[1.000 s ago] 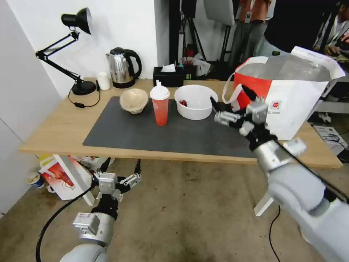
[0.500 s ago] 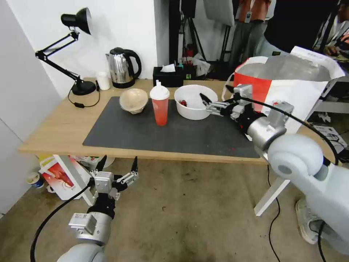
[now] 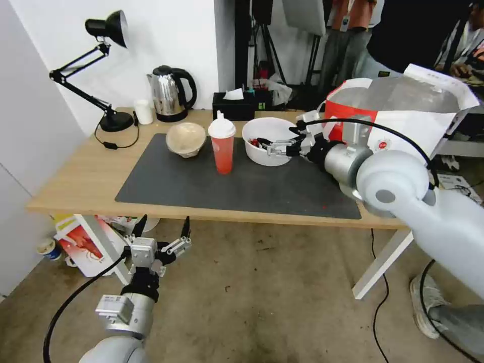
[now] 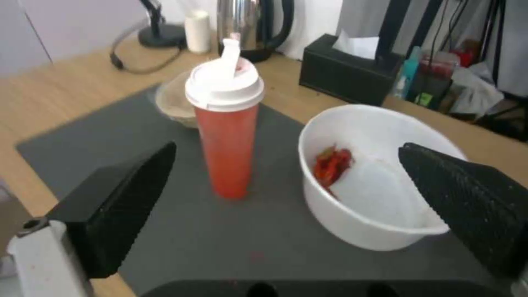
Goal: Pick up the trash from the table and place it into the takeout bag.
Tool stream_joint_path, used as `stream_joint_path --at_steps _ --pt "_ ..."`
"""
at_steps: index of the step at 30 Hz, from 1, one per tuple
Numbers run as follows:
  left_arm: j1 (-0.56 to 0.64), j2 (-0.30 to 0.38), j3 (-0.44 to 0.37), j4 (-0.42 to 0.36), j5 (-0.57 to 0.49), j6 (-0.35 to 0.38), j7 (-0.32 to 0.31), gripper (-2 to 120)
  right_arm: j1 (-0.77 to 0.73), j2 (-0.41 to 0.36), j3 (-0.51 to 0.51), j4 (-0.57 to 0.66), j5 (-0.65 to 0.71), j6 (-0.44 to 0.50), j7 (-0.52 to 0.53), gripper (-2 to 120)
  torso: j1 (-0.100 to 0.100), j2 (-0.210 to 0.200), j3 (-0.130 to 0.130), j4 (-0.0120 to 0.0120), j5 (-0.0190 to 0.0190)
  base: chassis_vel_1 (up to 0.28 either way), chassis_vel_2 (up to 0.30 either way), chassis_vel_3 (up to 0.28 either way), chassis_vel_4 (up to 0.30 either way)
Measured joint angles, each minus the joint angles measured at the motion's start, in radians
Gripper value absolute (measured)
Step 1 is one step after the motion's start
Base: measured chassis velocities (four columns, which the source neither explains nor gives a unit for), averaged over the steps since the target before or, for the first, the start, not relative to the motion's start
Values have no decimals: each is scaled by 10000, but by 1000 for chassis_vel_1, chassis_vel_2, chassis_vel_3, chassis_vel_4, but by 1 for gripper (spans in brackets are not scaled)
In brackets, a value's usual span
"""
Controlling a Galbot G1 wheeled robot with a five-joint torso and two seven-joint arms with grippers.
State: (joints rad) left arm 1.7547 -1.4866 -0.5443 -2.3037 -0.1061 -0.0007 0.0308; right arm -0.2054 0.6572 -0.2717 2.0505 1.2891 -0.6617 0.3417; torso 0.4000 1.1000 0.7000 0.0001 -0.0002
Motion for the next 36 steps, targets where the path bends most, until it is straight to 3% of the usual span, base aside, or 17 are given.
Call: stream_joint_path --at_steps 5,13,23,26,36 --pt "-143 -4 -92 -1 -137 31 6 100 1675 -23 -1177 -744 -57 -657 -529 100 1 0 1 -1 4 0 0 0 0" --pt "-196 3 -32 142 -147 -4 13 100 2995 235 -2374 -1638 -416 -679 -1139 100 1 0 0 -2 3 0 0 0 0" --pt "-255 -4 17 250 -109 -14 18 100 3697 845 -3216 -2801 -1240 -643 -2000 100 0 0 1 0 1 0 0 0 0" --pt "-244 -12 15 261 -99 -25 19 100 3857 1045 -3630 -3472 -1830 -627 -2730 100 0 0 0 1 2 0 0 0 0" --pt "-281 -40 39 357 -76 -52 15 100 4104 1153 -4379 -3866 -2055 -615 -2868 100 0 -1 0 0 1 0 0 0 0"
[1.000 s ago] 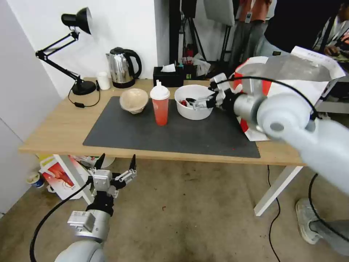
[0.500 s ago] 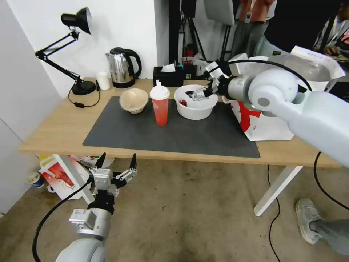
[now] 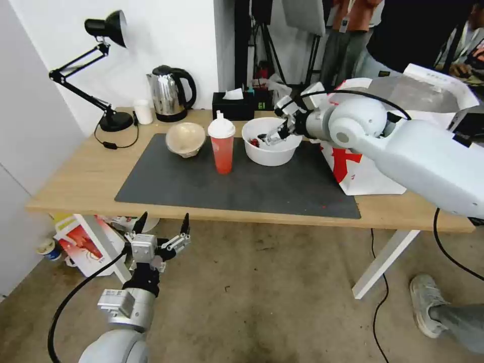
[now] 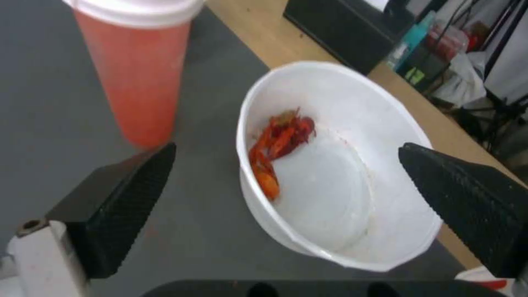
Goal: Pick up the trash from the table and place it into the takeout bag.
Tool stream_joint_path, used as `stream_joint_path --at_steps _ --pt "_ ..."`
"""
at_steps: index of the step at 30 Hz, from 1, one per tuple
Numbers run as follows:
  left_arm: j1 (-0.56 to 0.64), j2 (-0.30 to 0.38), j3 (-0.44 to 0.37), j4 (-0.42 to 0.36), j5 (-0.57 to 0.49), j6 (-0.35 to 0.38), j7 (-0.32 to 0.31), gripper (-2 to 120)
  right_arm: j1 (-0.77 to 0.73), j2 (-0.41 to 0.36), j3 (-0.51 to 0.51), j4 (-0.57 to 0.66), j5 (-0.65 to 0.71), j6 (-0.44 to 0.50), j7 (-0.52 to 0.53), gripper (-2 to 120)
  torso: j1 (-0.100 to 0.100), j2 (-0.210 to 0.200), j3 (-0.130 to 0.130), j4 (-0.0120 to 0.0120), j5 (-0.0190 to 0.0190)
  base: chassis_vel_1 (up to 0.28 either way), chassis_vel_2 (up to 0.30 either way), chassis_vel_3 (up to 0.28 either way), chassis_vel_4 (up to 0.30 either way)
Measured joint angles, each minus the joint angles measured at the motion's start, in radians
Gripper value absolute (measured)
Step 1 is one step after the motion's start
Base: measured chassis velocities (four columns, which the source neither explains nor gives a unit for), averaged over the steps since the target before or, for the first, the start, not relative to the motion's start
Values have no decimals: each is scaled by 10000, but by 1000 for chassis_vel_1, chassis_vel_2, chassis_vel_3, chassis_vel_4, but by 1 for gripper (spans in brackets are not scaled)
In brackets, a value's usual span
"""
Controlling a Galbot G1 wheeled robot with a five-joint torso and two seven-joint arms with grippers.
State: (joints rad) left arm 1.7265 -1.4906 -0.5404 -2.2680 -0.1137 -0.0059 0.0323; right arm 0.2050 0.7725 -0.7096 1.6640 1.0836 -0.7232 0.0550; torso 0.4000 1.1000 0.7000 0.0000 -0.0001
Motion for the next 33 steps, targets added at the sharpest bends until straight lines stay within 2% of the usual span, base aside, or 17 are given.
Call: stream_joint_path --at_steps 10,33 --pt "-43 3 64 112 13 -168 -11 100 128 81 -420 -352 8 7 -37 100 -1 0 0 -1 1 0 0 0 0" --pt "-139 -34 174 241 135 -189 -18 100 57 1104 -735 -2172 -731 20 -1349 100 -1 0 0 1 1 0 0 0 0"
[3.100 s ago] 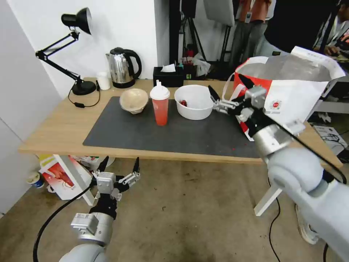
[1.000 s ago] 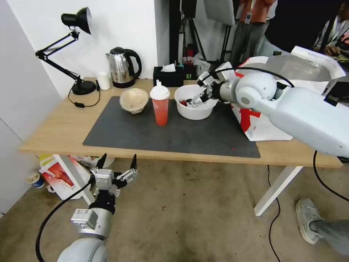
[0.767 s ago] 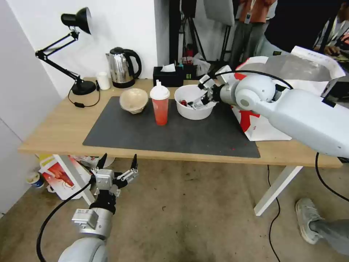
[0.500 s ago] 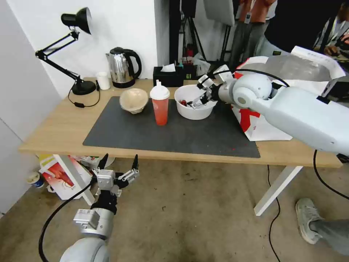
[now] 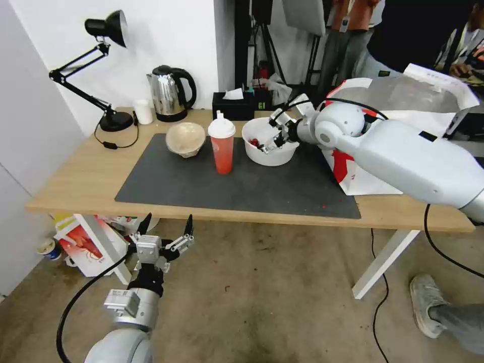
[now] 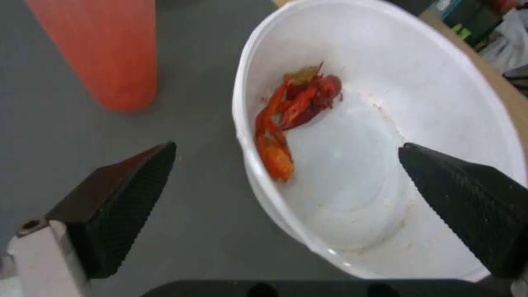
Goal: Pick up the trash from the table and place it into the takeout bag.
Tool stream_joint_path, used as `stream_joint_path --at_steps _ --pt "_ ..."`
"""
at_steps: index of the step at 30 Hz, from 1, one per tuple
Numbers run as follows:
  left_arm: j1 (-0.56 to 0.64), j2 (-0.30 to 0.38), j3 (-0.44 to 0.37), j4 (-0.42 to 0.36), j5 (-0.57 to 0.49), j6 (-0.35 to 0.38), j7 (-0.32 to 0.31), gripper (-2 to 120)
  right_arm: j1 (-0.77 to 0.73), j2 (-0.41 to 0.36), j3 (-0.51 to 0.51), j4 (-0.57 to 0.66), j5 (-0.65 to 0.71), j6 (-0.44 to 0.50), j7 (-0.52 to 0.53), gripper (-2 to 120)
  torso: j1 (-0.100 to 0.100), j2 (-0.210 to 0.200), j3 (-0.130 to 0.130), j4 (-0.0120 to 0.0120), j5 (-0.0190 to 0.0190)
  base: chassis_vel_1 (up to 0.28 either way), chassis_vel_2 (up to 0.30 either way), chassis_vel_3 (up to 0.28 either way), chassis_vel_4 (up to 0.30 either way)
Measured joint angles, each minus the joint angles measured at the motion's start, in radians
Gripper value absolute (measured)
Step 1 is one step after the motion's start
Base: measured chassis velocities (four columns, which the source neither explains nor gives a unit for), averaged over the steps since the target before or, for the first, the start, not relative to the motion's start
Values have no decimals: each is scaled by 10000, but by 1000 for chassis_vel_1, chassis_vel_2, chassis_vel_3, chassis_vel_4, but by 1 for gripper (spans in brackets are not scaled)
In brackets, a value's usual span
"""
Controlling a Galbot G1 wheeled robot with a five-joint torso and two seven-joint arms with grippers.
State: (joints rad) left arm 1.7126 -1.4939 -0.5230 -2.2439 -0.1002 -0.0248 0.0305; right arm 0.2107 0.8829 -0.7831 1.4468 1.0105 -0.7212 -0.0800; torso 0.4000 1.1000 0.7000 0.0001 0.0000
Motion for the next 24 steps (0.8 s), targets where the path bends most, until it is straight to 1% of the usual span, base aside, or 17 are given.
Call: stream_joint_path --at_steps 5,6,11,24 --pt "5 -19 39 0 18 2 -1 100 -154 37 3 -83 -138 0 -210 100 0 0 0 -3 1 0 0 0 0" --pt "36 16 27 31 20 -3 -2 100 -233 7 29 -133 -214 0 -500 100 0 0 0 -1 0 0 0 0 0" --pt "30 22 23 53 23 -4 -11 100 -242 -14 143 -179 -215 0 -794 100 1 0 0 -2 0 0 0 0 0" --pt "8 -35 86 112 79 -6 -18 100 -522 186 258 -660 -365 0 -1026 100 0 0 0 -1 0 0 0 0 0"
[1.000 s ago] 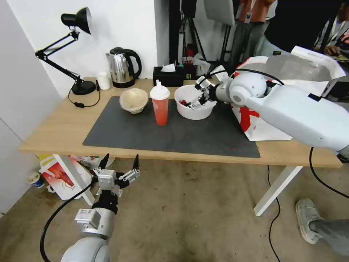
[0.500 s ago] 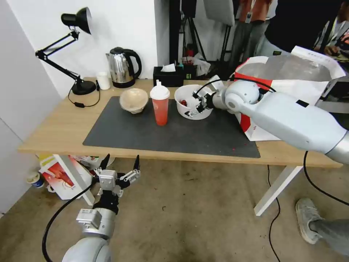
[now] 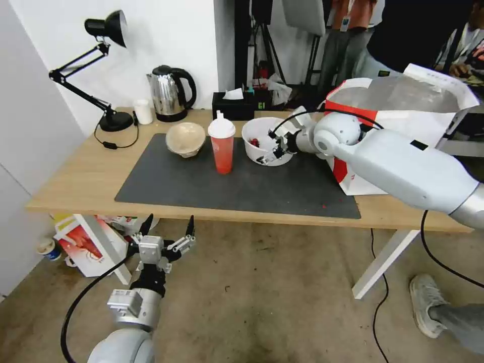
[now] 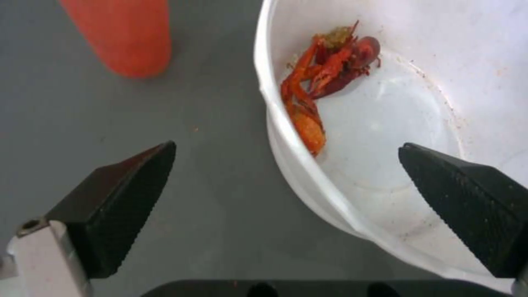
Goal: Pick up the trash from the table and place it into the takeout bag.
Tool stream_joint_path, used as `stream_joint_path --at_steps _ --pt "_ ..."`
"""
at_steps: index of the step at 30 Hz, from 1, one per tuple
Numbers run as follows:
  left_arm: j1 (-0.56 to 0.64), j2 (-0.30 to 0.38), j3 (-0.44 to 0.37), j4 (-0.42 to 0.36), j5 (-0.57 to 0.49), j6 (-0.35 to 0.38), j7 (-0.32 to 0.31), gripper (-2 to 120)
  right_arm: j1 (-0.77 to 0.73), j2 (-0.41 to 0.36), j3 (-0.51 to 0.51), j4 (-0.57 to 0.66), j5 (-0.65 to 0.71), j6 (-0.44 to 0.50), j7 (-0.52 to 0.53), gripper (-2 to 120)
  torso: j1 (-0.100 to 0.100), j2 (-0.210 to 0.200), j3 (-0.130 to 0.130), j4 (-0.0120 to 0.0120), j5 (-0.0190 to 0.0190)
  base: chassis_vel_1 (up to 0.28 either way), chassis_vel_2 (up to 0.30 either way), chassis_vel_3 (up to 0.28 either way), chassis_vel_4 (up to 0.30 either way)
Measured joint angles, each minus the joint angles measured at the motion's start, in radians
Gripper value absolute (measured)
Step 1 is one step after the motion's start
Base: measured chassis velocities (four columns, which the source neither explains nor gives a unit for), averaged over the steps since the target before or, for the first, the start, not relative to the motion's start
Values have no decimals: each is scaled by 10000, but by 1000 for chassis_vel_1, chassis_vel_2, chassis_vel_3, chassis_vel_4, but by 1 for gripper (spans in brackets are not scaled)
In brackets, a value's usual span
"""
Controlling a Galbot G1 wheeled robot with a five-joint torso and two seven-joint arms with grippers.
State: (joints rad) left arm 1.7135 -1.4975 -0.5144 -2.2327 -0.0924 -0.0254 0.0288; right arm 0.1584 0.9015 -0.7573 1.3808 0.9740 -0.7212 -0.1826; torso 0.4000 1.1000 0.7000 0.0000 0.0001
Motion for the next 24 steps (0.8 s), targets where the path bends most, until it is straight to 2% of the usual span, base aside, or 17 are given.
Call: stream_joint_path --at_steps 24 --pt "8 5 -1 -51 0 0 -1 100 -116 843 266 -1521 -570 6 -557 100 0 0 0 0 -1 0 0 0 0"
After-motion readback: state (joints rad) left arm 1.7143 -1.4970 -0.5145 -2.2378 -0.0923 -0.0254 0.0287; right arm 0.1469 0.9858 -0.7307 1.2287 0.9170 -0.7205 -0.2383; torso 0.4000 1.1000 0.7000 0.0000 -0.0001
